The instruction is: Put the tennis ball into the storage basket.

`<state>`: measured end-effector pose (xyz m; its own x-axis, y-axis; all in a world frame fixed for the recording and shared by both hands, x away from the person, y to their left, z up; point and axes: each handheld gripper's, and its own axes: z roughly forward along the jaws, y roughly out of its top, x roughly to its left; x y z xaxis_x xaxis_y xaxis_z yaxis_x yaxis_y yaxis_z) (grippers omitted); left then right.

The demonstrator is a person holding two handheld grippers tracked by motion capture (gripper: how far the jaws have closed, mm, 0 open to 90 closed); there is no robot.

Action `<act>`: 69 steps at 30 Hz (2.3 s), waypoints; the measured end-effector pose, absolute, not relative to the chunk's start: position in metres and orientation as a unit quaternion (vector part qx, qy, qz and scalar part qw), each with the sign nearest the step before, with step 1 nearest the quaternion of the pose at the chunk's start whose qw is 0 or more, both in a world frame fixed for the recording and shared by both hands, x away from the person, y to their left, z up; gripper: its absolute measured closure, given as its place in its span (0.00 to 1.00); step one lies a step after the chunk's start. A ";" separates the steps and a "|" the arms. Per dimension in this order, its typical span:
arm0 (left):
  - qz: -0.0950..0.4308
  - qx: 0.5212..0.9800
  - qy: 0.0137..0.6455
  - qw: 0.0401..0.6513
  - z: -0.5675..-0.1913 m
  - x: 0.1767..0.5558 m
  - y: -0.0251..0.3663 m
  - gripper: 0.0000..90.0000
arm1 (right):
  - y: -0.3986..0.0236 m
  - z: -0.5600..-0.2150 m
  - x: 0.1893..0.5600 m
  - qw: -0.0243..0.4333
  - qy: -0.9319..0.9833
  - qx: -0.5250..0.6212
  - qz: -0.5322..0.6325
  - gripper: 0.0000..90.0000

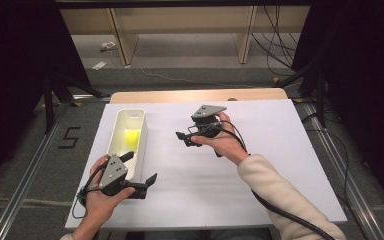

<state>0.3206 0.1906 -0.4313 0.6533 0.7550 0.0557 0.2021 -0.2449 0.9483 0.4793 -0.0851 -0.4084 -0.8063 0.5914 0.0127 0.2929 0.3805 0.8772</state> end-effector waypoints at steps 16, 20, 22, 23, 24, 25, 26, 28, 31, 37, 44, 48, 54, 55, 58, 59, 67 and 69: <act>0.266 0.743 0.321 0.523 -0.431 0.320 0.191 0.00 | -0.111 -0.408 0.475 0.163 0.811 0.281 0.487 0.17; 0.266 0.743 0.323 0.523 -0.431 0.321 0.191 0.00 | -0.118 -0.407 0.472 0.166 0.810 0.282 0.486 0.17; 0.266 0.743 0.322 0.523 -0.431 0.320 0.191 0.00 | -0.121 -0.407 0.471 0.167 0.810 0.284 0.486 0.17; 0.266 0.743 0.322 0.523 -0.431 0.320 0.191 0.00 | -0.123 -0.407 0.470 0.168 0.809 0.284 0.486 0.17; 0.266 0.743 0.321 0.523 -0.431 0.320 0.191 0.00 | -0.125 -0.408 0.470 0.168 0.810 0.284 0.485 0.17; 0.266 0.743 0.322 0.523 -0.431 0.320 0.191 0.00 | -0.127 -0.408 0.469 0.168 0.810 0.285 0.484 0.17; 0.266 0.743 0.321 0.523 -0.431 0.320 0.191 0.00 | -0.129 -0.409 0.468 0.169 0.810 0.286 0.483 0.17; 0.266 0.743 0.323 0.523 -0.431 0.320 0.191 0.00 | -0.133 -0.410 0.466 0.170 0.807 0.290 0.485 0.17; 0.266 0.742 0.323 0.523 -0.431 0.321 0.191 0.00 | -0.140 -0.410 0.463 0.172 0.806 0.294 0.485 0.17; 0.266 0.743 0.322 0.523 -0.431 0.321 0.190 0.00 | -0.155 -0.409 0.458 0.178 0.800 0.303 0.487 0.17; 0.267 0.742 0.324 0.523 -0.431 0.321 0.191 0.00 | -0.168 -0.408 0.453 0.184 0.795 0.310 0.488 0.17; 0.267 0.742 0.324 0.522 -0.431 0.321 0.190 0.00 | -0.175 -0.407 0.450 0.186 0.794 0.312 0.487 0.17; 0.268 0.742 0.324 0.523 -0.431 0.321 0.191 0.00 | -0.183 -0.408 0.446 0.189 0.793 0.316 0.486 0.17; 0.268 0.742 0.325 0.522 -0.431 0.321 0.191 0.00 | -0.185 -0.409 0.444 0.190 0.792 0.317 0.486 0.17; 0.268 0.742 0.324 0.523 -0.430 0.321 0.191 0.00 | -0.188 -0.409 0.441 0.190 0.792 0.318 0.486 0.17; 0.268 0.741 0.325 0.523 -0.430 0.321 0.191 0.00 | -0.190 -0.409 0.440 0.190 0.792 0.319 0.485 0.17; 0.269 0.740 0.326 0.523 -0.430 0.321 0.191 0.00 | -0.199 -0.410 0.434 0.192 0.791 0.321 0.484 0.17; 0.269 0.740 0.326 0.523 -0.430 0.321 0.191 0.00 | -0.202 -0.411 0.432 0.193 0.791 0.322 0.483 0.17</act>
<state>0.3206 0.1913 -0.4303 0.6434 0.7634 0.0571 0.2009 -0.2404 0.9497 0.4324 -0.2017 -0.4105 -0.7178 0.6963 0.0048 0.3230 0.3269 0.8881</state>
